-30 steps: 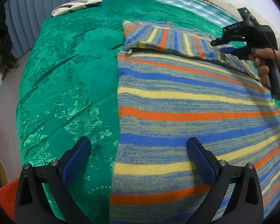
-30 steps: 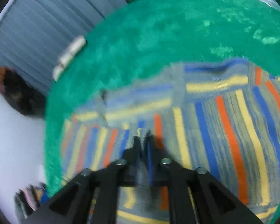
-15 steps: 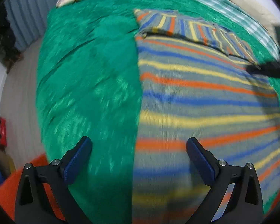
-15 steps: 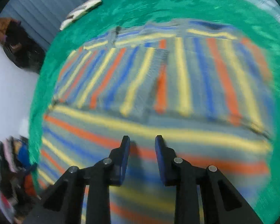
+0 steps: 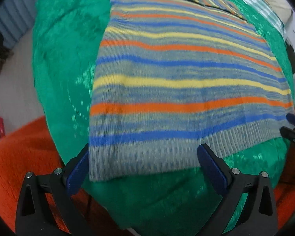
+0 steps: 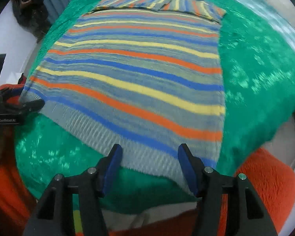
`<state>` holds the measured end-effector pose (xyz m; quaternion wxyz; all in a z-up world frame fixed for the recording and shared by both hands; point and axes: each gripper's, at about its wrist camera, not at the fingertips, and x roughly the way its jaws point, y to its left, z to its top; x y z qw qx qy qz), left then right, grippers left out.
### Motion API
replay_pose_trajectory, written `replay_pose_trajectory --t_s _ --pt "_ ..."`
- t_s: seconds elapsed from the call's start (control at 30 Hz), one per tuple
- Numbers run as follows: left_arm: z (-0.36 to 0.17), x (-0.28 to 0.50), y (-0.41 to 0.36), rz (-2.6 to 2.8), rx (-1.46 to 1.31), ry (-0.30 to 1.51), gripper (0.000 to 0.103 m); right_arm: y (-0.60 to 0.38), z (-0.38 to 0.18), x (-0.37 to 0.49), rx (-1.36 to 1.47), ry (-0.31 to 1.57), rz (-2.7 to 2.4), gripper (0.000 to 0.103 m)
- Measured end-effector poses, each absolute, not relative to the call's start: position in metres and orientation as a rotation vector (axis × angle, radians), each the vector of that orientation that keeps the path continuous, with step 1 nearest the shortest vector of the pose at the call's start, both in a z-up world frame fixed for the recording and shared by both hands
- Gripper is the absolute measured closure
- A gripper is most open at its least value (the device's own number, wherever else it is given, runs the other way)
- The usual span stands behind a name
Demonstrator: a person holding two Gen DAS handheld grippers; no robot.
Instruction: Fold small clothes
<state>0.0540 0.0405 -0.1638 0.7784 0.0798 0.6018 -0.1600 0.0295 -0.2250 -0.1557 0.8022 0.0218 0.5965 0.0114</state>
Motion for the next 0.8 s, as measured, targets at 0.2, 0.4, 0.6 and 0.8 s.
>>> replay_pose_trajectory --t_s 0.2,0.4,0.6,0.8 --pt "-0.166 0.051 0.046 -0.358 0.158 1.304 0.001 -0.216 -0.162 0.034 0.000 1.287 0.014 0.038" --pt "-0.168 0.056 0.050 -0.363 0.158 1.304 0.001 -0.208 -0.164 0.036 -0.032 1.273 -0.008 0.035" --pt "-0.172 0.059 0.048 -0.361 0.161 1.305 0.000 -0.208 -0.164 0.035 -0.053 1.268 -0.012 0.033" --pt "-0.173 0.059 0.046 -0.360 0.162 1.303 0.000 -0.205 -0.166 0.035 -0.077 1.262 -0.019 0.032"
